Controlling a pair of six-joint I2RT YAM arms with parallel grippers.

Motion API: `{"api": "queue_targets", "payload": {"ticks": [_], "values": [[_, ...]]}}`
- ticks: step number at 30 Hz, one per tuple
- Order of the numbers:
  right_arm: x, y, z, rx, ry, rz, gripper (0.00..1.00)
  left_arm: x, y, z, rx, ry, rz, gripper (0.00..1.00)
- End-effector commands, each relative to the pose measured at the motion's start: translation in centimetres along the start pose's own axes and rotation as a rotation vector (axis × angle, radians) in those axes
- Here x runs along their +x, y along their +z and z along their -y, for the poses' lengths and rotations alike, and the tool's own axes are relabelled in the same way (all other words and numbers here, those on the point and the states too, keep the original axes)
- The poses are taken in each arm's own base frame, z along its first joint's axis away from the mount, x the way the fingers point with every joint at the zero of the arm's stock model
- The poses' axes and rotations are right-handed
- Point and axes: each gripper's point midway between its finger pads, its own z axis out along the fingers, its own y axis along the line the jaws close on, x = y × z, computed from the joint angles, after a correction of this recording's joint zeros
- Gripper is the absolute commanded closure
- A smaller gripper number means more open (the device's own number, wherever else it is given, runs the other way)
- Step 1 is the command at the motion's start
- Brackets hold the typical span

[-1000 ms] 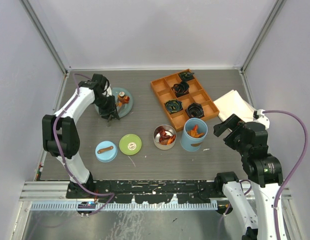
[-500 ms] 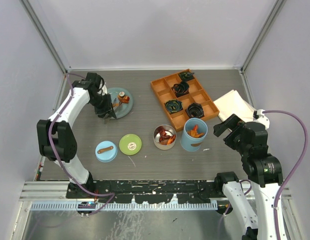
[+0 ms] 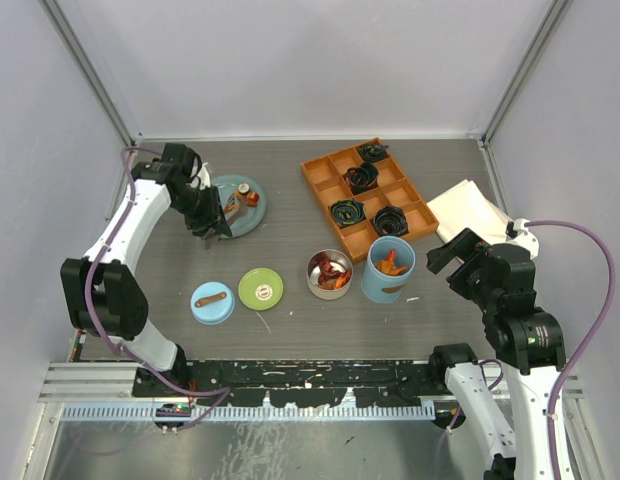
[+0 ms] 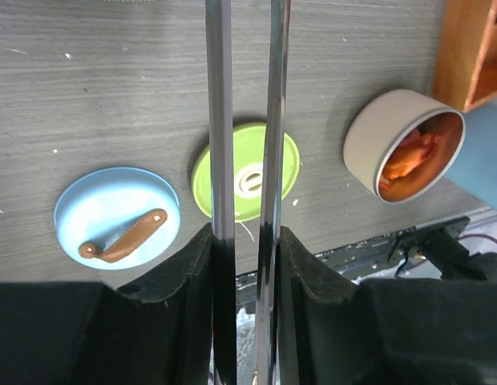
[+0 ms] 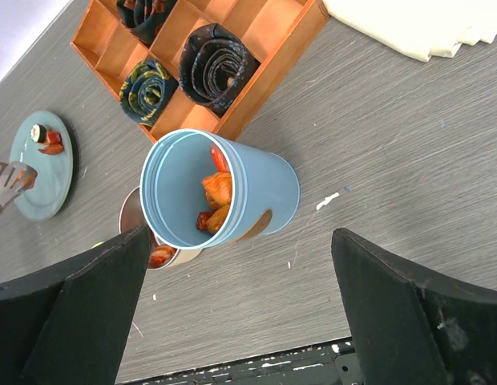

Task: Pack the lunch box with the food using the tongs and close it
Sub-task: Pick up the fake food from the plate, then place the fake food in the packing box.

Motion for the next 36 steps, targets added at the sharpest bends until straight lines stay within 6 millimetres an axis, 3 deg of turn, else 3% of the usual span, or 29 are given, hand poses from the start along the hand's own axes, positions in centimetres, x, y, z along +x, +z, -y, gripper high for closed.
{"api": "queue_targets", "payload": {"ticks": [1,5,11,15,23,36], "values": [[-0.9,0.0,-0.8,-0.035,0.015,0.038,0.00,1.2,-3.3,2.9,0.139,0.026,0.022,0.79],[-0.9,-0.1,-0.9,-0.043,0.020,0.038,0.00,2.8,-4.4,4.3,0.187,0.047,0.008,0.78],[-0.7,-0.4,-1.0,-0.056,0.027,0.038,0.00,6.3,-4.7,8.3,0.229,0.150,-0.035,0.77],[-0.7,-0.5,-1.0,-0.059,0.028,0.038,0.00,9.2,-3.7,11.0,0.245,0.210,-0.073,0.76],[-0.8,-0.8,-1.0,-0.062,0.026,0.045,0.00,13.6,-1.8,13.7,0.237,0.304,-0.159,0.74],[-0.6,-0.5,-0.7,-0.047,0.016,0.041,0.00,15.4,-0.9,15.4,0.247,0.361,-0.217,0.66]]}}
